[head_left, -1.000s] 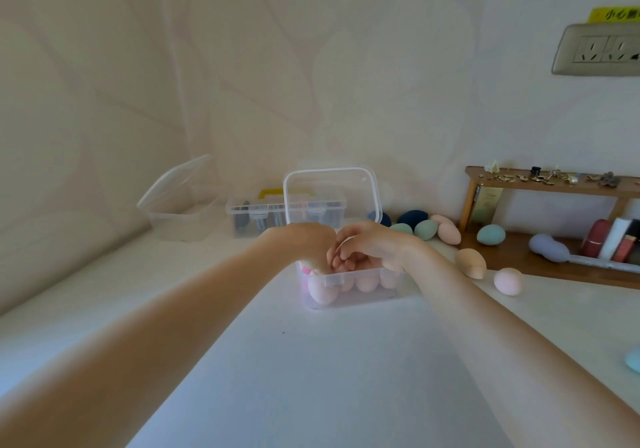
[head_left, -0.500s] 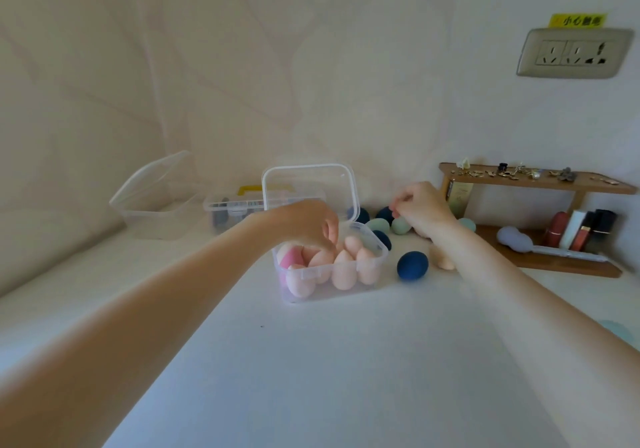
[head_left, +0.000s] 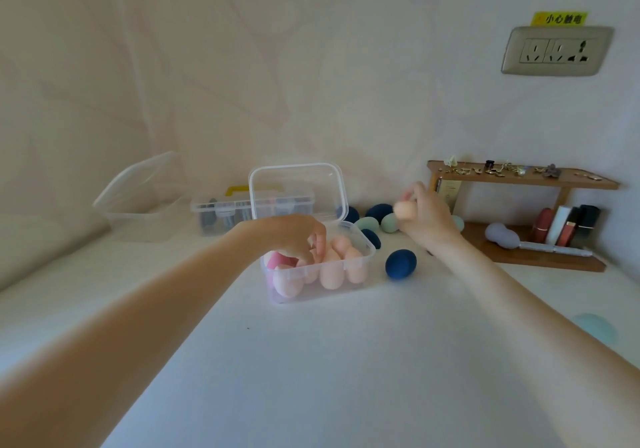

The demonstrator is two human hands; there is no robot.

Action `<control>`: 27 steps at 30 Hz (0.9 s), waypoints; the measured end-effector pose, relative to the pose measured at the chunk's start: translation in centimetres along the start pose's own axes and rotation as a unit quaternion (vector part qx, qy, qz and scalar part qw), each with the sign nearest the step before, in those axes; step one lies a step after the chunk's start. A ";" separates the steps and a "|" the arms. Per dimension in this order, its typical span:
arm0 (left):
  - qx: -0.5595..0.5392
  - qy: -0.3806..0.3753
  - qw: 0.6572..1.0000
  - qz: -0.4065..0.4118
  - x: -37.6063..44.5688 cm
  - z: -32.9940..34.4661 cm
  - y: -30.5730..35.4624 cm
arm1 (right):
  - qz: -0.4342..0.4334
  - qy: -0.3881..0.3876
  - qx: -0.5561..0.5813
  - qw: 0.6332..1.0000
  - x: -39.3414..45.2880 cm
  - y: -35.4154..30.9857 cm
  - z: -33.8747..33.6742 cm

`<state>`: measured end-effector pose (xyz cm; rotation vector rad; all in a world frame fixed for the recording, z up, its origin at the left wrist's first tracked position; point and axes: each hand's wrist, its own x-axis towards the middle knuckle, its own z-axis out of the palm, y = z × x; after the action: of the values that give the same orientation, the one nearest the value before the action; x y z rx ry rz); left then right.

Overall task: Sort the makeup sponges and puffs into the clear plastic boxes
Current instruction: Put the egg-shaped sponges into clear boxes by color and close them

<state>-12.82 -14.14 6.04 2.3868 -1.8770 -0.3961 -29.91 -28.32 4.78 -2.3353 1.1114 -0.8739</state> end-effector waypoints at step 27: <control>0.100 0.121 0.986 -0.055 -0.8 2.2 -1.3 | 0.015 -0.530 -0.019 0.848 0.7 -10.0 4.5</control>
<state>-12.32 -12.84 3.76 2.5341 -1.7581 0.0806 -21.07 -22.42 7.71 -2.2390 0.6350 0.4825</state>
